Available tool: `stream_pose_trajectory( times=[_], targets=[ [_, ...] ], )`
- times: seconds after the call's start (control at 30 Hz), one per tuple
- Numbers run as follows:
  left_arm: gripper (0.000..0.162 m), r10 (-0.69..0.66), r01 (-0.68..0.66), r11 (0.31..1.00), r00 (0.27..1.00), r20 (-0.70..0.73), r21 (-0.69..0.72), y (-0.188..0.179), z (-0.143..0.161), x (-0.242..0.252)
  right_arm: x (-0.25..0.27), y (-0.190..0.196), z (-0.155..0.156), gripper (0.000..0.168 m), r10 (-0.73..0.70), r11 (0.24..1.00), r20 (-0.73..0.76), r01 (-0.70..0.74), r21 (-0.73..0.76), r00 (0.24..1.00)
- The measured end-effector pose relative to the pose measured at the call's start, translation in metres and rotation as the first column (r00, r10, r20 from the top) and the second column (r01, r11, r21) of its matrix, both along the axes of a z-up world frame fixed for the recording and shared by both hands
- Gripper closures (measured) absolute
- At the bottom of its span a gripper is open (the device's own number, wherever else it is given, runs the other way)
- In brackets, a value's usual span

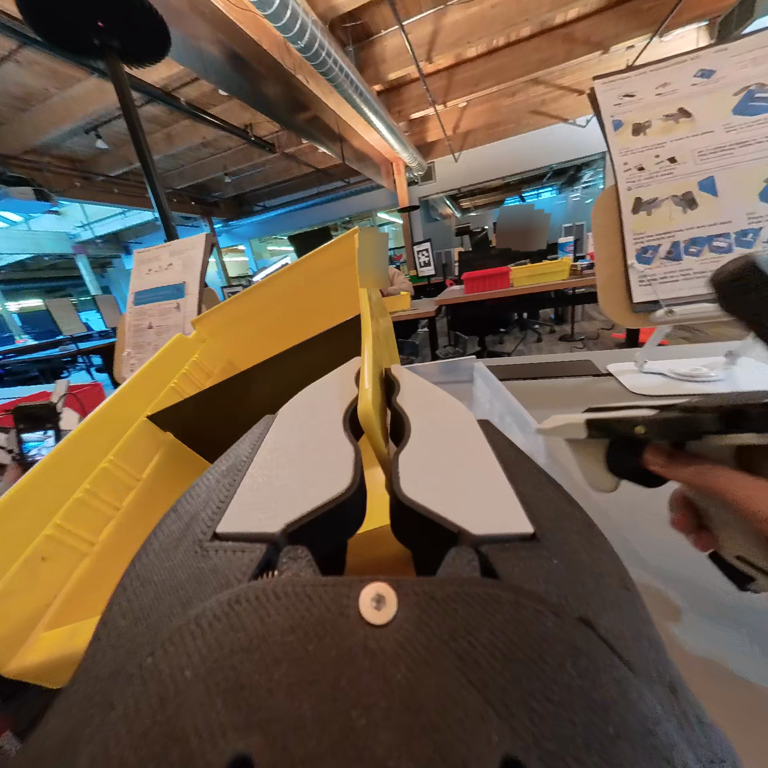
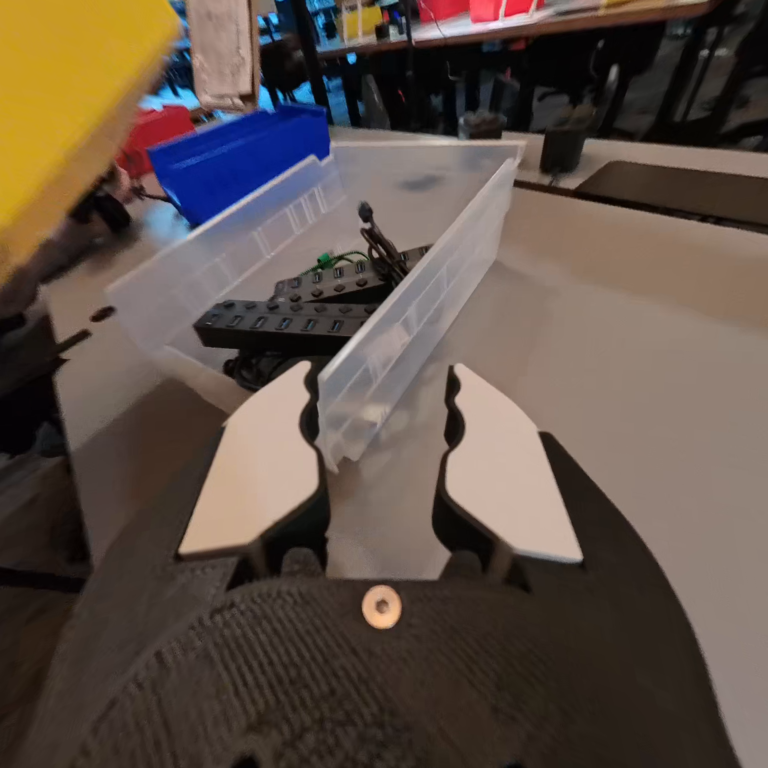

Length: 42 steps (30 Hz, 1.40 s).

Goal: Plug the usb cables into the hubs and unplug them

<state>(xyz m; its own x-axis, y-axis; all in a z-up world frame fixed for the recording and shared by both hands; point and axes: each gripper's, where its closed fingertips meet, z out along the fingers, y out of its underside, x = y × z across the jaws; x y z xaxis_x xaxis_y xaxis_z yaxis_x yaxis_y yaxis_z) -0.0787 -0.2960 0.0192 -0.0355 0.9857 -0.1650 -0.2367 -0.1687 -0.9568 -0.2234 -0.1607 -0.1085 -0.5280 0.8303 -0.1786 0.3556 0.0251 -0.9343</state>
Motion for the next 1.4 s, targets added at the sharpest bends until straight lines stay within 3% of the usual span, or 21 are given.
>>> stream_pose_trajectory(
  times=[0.1, 0.2, 0.4, 0.53, 0.63, 0.7, 0.87, 1.03, 1.13, 1.2, 1.3, 1.4],
  targets=[
    [0.157, -0.057, 0.057, 0.998, 0.998, 0.005, -0.016, 0.02, 0.0, 0.001, 0.029, 0.044, 0.026, 0.11, 0.076, 0.993, -0.044, -0.08, -0.085, 0.996],
    [0.158, -0.136, 0.135, 0.991, 0.989, -0.056, -0.022, 0.053, 0.013, 0.013, 0.058, 0.123, 0.036, 0.107, 0.078, 0.993, -0.077, -0.085, -0.085, 0.994],
    [0.157, -0.395, 0.383, 0.914, 0.914, -0.087, -0.132, 0.171, 0.029, 0.045, 0.107, 0.32, 0.009, 0.113, -0.231, 0.968, -0.005, 0.23, -0.101, 0.973],
    [0.156, -0.596, 0.591, 0.801, 0.802, -0.034, -0.097, 0.263, 0.008, 0.061, 0.15, 0.406, 0.014, 0.107, -0.42, 0.89, -0.026, 0.407, -0.206, 0.907],
    [0.156, -0.703, 0.704, 0.703, 0.709, 0.052, -0.099, 0.331, -0.025, 0.064, 0.169, 0.456, 0.011, 0.104, -0.546, 0.838, -0.094, 0.54, -0.084, 0.833],
    [0.156, -0.752, 0.76, 0.644, 0.65, 0.112, -0.088, 0.369, -0.049, 0.064, 0.175, 0.473, 0.012, 0.105, -0.571, 0.82, -0.11, 0.569, -0.052, 0.813],
    [0.156, -0.811, 0.837, 0.546, 0.539, 0.227, -0.036, 0.433, -0.095, 0.063, 0.184, 0.469, 0.014, 0.106, -0.539, 0.833, -0.067, 0.52, -0.186, 0.839],
    [0.155, -0.788, 0.827, 0.556, 0.557, 0.26, -0.085, 0.478, -0.114, 0.059, 0.197, 0.459, 0.005, 0.108, -0.506, 0.858, -0.065, 0.495, -0.134, 0.86],
    [0.154, -0.797, 0.832, 0.554, 0.535, 0.281, -0.013, 0.507, -0.119, 0.055, 0.208, 0.46, 0.007, 0.109, -0.51, 0.856, -0.074, 0.497, -0.146, 0.857],
    [0.149, -0.844, 0.864, 0.492, 0.442, 0.304, 0.11, 0.533, -0.124, 0.059, 0.215, 0.466, 0.008, 0.109, -0.528, 0.844, -0.077, 0.514, -0.152, 0.846],
    [0.131, -0.898, 0.881, 0.356, 0.228, 0.377, 0.313, 0.568, -0.135, 0.074, 0.226, 0.48, 0.01, 0.109, -0.573, 0.813, -0.076, 0.555, -0.174, 0.816],
    [0.125, -0.951, 0.85, 0.233, 0.097, 0.294, 0.473, 0.572, -0.121, 0.09, 0.238, 0.494, 0.015, 0.108, -0.616, 0.78, -0.088, 0.591, -0.206, 0.783]
  ],
)
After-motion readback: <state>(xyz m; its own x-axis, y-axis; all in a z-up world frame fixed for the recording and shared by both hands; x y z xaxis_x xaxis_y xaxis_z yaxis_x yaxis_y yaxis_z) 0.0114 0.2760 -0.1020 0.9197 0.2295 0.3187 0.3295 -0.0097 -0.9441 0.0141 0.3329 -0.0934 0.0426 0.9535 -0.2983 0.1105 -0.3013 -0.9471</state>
